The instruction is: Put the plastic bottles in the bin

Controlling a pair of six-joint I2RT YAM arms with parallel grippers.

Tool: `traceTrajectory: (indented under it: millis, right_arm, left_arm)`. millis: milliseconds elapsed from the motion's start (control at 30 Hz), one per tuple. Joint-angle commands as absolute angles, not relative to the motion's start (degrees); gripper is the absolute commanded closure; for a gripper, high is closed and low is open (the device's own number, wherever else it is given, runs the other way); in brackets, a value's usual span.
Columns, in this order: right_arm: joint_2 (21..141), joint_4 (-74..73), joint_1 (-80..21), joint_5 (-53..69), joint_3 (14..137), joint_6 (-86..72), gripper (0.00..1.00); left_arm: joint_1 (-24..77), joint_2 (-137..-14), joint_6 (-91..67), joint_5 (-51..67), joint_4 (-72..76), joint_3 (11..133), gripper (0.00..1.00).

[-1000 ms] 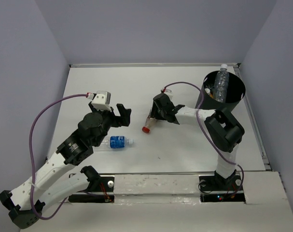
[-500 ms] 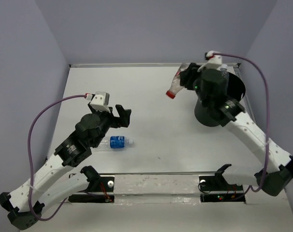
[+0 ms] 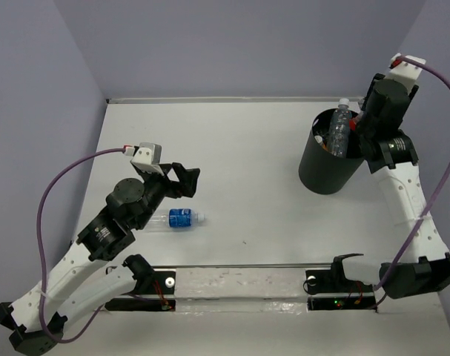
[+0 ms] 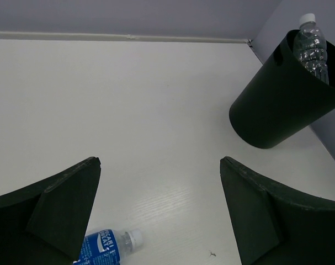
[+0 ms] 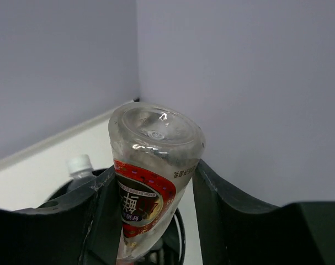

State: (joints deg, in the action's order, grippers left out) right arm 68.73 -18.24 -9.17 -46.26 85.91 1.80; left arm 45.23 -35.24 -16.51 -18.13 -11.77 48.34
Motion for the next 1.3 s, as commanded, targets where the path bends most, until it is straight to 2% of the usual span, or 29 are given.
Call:
traceTrajectory:
  millis: [0,233,367,467,500,533,600,733,900,967,1000,1067,1100,1133,1267]
  right_arm:
    - [70.75,-18.55,-7.38,-48.95,83.77,10.27,0.92]
    - [71.02,-12.31,-7.38,-42.83,75.51,15.82,0.92]
    - [71.54,-11.51,-7.38,-43.24,73.83,15.73,0.89]
    - [70.58,-12.22,-7.38,-42.54,72.69,14.07,0.72]
    - [69.53,-13.17,-7.38,-41.93,72.51,12.67,0.63]
    - [69.00,-13.44,-7.38,-41.14,72.25,12.13,0.41]
    - [68.21,-15.63,-7.38,-40.00,72.59,10.47,0.27]
    - [67.33,-19.94,-7.38,-35.61,76.54,6.78,0.17]
    - [66.18,-28.19,-7.38,-27.80,81.56,0.28,0.13]
    - [64.60,-29.61,-8.08,-17.53,81.91,-2.89,0.15]
    - [63.99,-30.23,-9.74,-8.27,81.48,-4.73,0.18]
    - [63.28,-29.28,-12.81,-1.00,79.12,-7.37,0.23]
    - [63.37,-28.66,-15.09,2.95,79.10,-7.64,0.23]
    - [63.72,-28.04,-21.56,6.12,77.19,-7.56,0.24]
    - [69.24,-23.56,-37.64,8.26,74.44,-6.60,0.23]
  left_arm:
    - [44.74,-33.66,-15.56,-17.14,-8.70,48.08,0.01]
    - [43.60,-32.87,-15.91,-15.39,-8.35,47.99,0.01]
    - [42.98,-32.17,-16.00,-15.03,-8.00,47.90,0.01]
    - [42.63,-31.99,-16.17,-14.94,-8.00,47.81,0.01]
    - [42.54,-31.99,-16.08,-14.94,-7.91,47.81,0.01]
    - [42.28,-32.08,-16.08,-14.85,-7.82,47.81,0.01]
    - [42.10,-32.25,-16.08,-14.85,-7.91,47.81,0.01]
    - [41.92,-32.08,-16.17,-15.90,-7.91,47.72,0.01]
    - [41.14,-32.08,-16.26,-17.49,-7.65,47.55,0.01]
    - [40.61,-32.08,-16.43,-17.75,-7.65,47.55,0.01]
    - [39.74,-31.73,-16.78,-18.28,-7.47,47.46,0.01]
    - [37.98,-31.38,-17.31,-19.07,-7.03,47.46,0.01]
    - [37.97,-31.12,-17.31,-19.51,-7.03,47.55,0.01]
    - [36.66,-30.68,-17.75,-20.29,-6.68,47.46,0.01]
    - [34.37,-29.80,-19.33,-22.58,-6.33,48.68,0.01]
